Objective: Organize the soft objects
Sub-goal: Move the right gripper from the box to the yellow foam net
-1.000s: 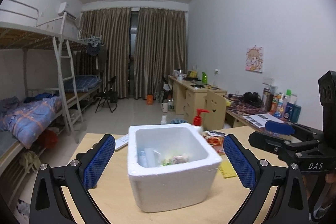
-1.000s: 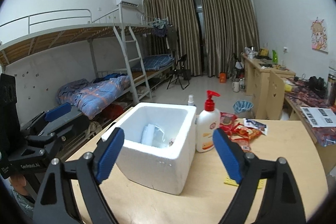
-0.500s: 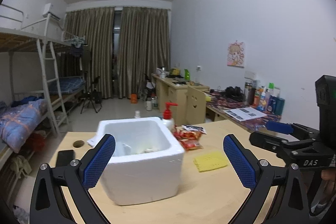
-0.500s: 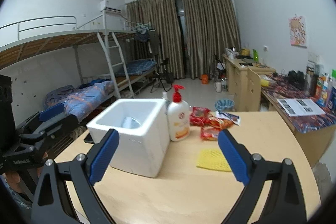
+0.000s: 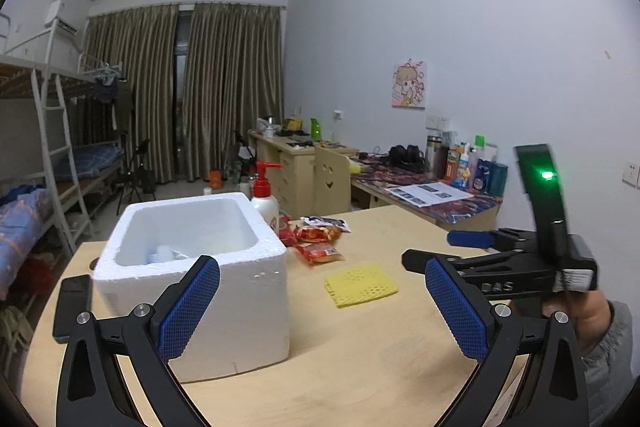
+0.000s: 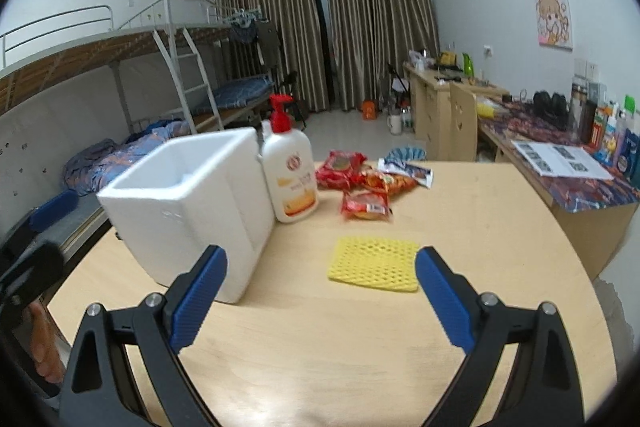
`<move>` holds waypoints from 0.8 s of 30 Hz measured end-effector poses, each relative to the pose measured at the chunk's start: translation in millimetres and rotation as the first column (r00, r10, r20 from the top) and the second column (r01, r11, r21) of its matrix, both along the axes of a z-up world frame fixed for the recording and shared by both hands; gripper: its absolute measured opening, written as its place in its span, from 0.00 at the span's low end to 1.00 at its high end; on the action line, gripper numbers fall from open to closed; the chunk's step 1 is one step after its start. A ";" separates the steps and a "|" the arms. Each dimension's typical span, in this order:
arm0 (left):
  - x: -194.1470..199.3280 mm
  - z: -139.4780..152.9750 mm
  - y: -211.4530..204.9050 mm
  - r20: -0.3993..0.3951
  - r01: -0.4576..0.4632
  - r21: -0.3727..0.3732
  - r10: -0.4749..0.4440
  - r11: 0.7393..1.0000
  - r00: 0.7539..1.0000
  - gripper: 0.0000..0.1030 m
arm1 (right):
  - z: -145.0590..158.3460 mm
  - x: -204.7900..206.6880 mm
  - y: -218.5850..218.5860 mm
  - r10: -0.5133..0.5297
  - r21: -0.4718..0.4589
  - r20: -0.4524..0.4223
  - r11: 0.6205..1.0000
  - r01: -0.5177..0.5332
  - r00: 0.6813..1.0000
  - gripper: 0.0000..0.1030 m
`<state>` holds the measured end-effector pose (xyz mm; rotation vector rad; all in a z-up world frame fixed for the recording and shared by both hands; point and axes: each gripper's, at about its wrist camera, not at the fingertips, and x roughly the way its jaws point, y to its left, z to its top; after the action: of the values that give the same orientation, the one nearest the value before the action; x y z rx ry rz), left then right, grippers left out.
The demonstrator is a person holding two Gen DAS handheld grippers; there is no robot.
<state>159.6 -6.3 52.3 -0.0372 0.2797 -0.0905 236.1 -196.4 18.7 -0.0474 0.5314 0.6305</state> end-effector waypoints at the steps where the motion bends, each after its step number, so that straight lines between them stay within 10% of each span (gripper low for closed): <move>1: 1.5 -0.7 0.2 0.000 0.003 0.001 -0.003 1.000 1.000 1.00 | -3.4 4.7 -1.4 -0.003 -0.003 -0.011 1.000 0.003 1.000 0.94; 13: 39.7 -27.6 -47.4 -0.067 0.214 0.043 -0.211 0.976 0.975 1.00 | -35.8 52.9 -30.2 0.013 -0.009 -0.120 1.000 -0.014 0.993 0.74; 24: 129.5 -70.3 -64.3 -0.215 0.135 0.037 -0.124 0.990 0.969 0.96 | -54.7 95.6 -42.1 0.051 -0.031 -0.200 0.998 -0.059 0.978 0.56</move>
<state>289.1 -70.6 -18.0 0.0231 0.4978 -0.2100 331.6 -238.5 -36.0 -0.0335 0.7372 0.6835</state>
